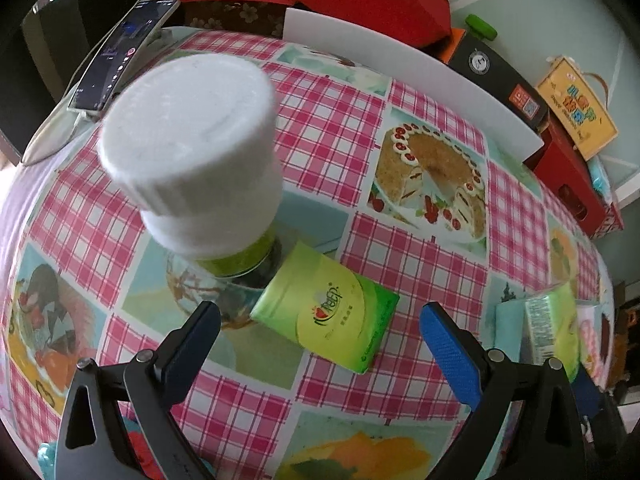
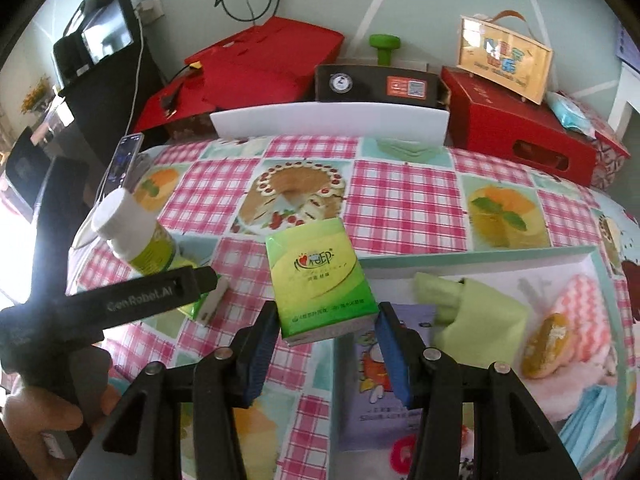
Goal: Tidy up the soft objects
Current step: 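Lower left gripper to one green tissue packet while right gripper approaches the other, then grasp a green tissue packet with each gripper, then lift and carry both green tissue packets over the teal tray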
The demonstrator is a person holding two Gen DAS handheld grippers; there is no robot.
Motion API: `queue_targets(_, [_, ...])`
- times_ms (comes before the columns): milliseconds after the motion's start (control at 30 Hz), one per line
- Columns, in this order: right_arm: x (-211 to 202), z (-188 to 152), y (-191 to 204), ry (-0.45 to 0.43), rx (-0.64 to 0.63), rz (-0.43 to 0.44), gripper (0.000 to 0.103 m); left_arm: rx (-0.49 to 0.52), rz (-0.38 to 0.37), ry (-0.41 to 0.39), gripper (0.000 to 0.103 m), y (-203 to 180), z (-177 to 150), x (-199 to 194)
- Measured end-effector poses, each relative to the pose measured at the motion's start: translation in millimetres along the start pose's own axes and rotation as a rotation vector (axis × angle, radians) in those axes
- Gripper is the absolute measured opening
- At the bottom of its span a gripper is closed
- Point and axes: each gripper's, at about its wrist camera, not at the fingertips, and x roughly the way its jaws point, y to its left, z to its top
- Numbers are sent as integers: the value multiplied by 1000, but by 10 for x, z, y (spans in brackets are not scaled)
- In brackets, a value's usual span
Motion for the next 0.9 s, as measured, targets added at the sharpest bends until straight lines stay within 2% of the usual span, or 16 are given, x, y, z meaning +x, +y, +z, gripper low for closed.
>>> queue_targets(133, [9,-6,-32,7,10,3,52,12,40,5,99,-16,-16,91])
queue_targets(433, [37,-20,-29,20,11,12,52,39,59,-23,99,-21,-55,185])
queue_targets(667, [53,-28,-46,27,17,13,52,53,58,-37,78,-99,-48,171])
queue_targets(900, [53,-32,-58,27,25,12,52,63,59,-23,76,-56,-37,142])
